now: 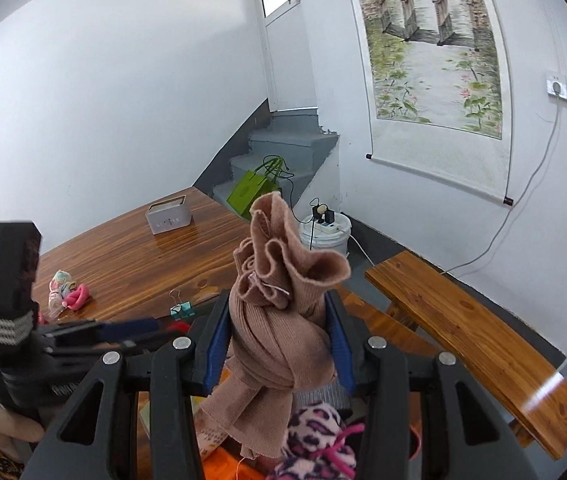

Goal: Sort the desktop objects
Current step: 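Carry the red ball and beige stocking to the green box and release both, then move both tools back toward the pink items on the table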

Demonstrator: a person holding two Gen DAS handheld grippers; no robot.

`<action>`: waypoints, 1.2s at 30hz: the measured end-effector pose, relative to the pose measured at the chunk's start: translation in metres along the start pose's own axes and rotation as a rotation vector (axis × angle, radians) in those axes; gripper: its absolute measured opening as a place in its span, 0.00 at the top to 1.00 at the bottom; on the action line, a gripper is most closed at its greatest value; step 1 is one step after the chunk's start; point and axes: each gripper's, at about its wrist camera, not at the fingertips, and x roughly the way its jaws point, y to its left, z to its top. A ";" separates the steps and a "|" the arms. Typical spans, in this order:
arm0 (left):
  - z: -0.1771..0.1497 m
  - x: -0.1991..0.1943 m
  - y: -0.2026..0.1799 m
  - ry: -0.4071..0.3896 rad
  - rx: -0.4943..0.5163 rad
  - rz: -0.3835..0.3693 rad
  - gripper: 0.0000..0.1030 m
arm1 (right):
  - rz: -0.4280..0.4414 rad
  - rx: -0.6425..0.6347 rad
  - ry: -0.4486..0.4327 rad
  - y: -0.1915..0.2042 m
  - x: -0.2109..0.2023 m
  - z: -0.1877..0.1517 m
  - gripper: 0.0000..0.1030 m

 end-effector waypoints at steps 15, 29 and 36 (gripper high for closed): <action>-0.030 -0.068 0.061 -0.115 -0.077 0.137 0.52 | -0.027 -0.103 0.190 0.023 0.076 0.016 0.48; -0.081 -0.147 0.176 -0.198 -0.303 0.318 0.52 | 0.074 -0.068 0.091 0.087 0.026 0.020 0.41; -0.114 -0.183 0.227 -0.231 -0.417 0.395 0.52 | 0.257 -0.093 0.143 0.172 0.042 -0.007 0.31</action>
